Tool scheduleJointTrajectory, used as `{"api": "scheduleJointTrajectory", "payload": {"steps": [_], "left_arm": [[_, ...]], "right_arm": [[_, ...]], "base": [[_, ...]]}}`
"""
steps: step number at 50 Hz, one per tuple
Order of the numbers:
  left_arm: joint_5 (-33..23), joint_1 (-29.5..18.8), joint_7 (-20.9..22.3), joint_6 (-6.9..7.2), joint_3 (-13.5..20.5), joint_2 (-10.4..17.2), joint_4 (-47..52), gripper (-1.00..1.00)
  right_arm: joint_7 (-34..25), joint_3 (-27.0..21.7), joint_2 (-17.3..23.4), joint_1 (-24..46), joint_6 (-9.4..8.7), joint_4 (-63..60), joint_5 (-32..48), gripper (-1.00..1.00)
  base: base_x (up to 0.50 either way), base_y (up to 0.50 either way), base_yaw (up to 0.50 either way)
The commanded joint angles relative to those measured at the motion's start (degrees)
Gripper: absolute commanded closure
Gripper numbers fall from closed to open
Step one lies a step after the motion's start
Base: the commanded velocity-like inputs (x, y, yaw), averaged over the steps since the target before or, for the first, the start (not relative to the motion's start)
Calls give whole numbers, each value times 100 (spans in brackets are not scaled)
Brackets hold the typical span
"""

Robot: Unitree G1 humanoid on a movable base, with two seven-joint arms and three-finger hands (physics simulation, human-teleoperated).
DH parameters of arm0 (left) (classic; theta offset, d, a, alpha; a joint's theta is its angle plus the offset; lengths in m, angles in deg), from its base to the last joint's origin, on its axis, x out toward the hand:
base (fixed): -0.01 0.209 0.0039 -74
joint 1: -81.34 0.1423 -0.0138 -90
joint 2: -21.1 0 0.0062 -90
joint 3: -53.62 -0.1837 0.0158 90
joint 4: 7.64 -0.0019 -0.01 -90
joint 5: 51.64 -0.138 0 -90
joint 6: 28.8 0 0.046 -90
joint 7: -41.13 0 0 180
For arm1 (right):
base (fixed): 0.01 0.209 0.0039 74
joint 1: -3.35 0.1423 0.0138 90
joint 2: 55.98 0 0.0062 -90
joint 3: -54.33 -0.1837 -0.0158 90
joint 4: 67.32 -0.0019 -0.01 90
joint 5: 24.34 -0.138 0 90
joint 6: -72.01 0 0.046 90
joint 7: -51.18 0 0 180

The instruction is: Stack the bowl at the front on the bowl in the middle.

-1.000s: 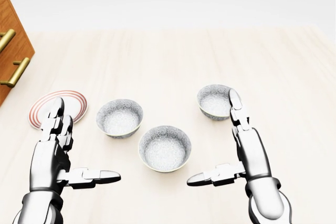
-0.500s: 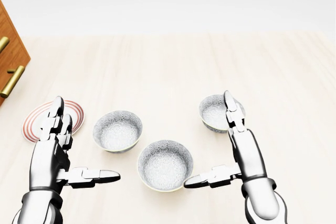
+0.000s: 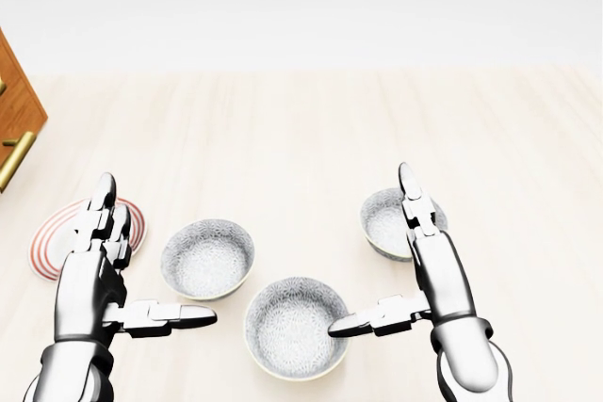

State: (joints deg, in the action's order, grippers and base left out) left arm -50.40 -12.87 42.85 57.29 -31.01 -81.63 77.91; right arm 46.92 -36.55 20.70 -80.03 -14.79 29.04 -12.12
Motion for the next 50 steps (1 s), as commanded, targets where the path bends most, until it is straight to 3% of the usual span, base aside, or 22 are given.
{"api": "scheduleJointTrajectory", "payload": {"steps": [1, 12, 14, 28, 30, 35, 45, 50], "left_arm": [[-20, 46, 10, 14, -17, -11, 74, -100], [-26, 56, 20, 15, -8, -12, 82, -100], [-18, 62, 27, 16, 1, -9, 94, -100], [88, 104, 52, -71, 89, 18, 14, -100], [76, 156, 57, -73, 61, 2, 75, -100], [113, 197, 77, -40, 101, 10, 176, -100], [194, 399, 111, -2, 219, 22, 462, -100], [215, 452, 119, -17, 281, 31, 499, -100]], "right_arm": [[-14, -2, 3, -14, 5, 14, -1, -100], [24, -14, 33, -24, 17, 28, 113, -100], [163, -8, 81, 0, 145, 73, 337, -100], [1195, 12, 471, 206, 180, 13, 3260, -100], [1465, 79, 559, 363, 180, 313, 3816, -100], [1526, 110, 595, 711, 180, 931, 4257, -100], [2404, 246, 843, 2455, 180, 4470, 4232, -100], [2728, 380, 854, 2934, 180, 5523, 4226, -100]], "base": [[11, 0, 0], [9, 0, 0], [0, 0, 0], [0, 0, 0], [0, 0, 0], [0, 0, 0], [0, 0, 0], [0, 0, 0]]}}
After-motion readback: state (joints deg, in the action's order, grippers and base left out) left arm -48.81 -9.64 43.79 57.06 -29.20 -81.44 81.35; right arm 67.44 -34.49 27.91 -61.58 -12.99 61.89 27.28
